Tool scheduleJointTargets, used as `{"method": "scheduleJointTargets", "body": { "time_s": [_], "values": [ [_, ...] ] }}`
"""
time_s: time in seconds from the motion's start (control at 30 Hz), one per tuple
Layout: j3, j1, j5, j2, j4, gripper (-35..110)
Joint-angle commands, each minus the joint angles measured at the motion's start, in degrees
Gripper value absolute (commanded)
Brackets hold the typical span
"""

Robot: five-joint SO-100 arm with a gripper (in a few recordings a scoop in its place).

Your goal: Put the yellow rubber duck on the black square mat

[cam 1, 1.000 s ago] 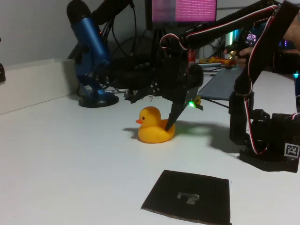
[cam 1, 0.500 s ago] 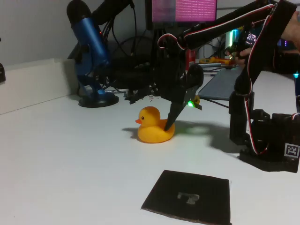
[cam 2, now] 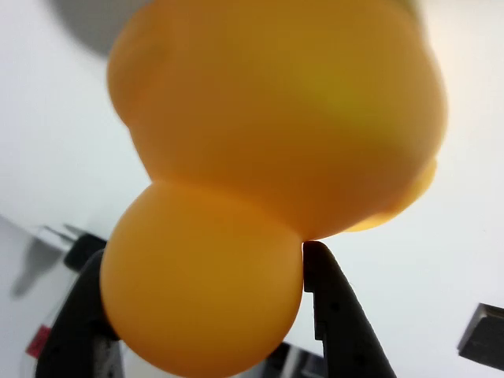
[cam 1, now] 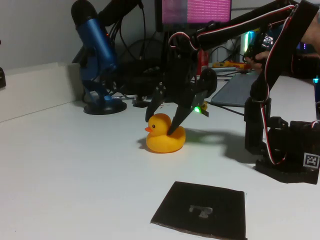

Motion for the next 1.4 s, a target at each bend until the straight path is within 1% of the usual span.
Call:
{"method": "scheduleJointTargets", "body": {
  "time_s": [0.0, 0.53, 0.77, 0.97, 1.37],
  "values": [
    [-0.1, -0.9, 0.3, -0.1, 0.9, 20],
    [0.0, -0.5, 0.6, 0.1, 0.9, 19],
    [-0.4, -0.4, 0.5, 0.2, 0.9, 14],
    [-0.7, -0.9, 0.6, 0.4, 0.9, 14],
    [-0.3, -0.6, 0.6, 17.3, 0.9, 14]
  ]
}}
